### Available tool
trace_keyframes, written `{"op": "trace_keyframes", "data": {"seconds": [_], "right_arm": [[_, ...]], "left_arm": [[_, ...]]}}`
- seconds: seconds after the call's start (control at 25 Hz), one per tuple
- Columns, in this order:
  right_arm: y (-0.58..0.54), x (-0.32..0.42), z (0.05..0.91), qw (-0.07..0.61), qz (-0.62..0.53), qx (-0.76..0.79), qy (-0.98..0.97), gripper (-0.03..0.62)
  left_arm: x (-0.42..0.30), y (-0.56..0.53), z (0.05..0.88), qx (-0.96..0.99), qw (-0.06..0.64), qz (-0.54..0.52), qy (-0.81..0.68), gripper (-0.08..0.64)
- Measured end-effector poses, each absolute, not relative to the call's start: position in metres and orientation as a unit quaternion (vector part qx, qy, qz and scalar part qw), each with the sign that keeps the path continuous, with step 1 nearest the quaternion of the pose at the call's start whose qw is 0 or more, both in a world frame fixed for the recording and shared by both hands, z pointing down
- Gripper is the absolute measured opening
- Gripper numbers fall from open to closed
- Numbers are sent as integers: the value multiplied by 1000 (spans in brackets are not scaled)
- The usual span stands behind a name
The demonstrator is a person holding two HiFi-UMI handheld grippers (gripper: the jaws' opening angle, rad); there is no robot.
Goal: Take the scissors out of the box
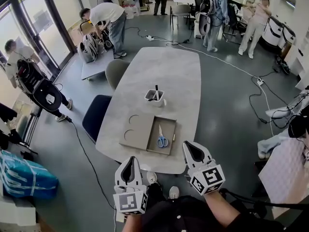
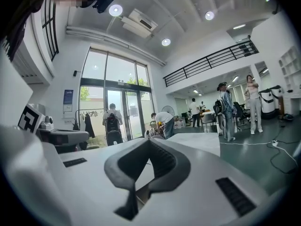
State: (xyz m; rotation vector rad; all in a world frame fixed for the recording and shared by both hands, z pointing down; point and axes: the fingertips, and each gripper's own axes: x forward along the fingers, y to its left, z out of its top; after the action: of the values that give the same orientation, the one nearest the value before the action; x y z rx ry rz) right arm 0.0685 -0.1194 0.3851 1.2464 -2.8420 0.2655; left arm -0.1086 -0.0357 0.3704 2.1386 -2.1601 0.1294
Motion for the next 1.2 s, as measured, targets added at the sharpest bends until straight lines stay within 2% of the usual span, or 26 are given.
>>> {"op": "trace_keyframes", "data": {"seconds": [0.48, 1.2], "right_arm": [[-167, 23, 402, 50, 96, 411, -905, -3], [-216, -21, 528, 194, 171, 417, -871, -1]], "left_arm": [[-143, -91, 381, 722, 62, 43, -688, 17], [-161, -145, 456, 750, 143, 79, -641, 17]]}}
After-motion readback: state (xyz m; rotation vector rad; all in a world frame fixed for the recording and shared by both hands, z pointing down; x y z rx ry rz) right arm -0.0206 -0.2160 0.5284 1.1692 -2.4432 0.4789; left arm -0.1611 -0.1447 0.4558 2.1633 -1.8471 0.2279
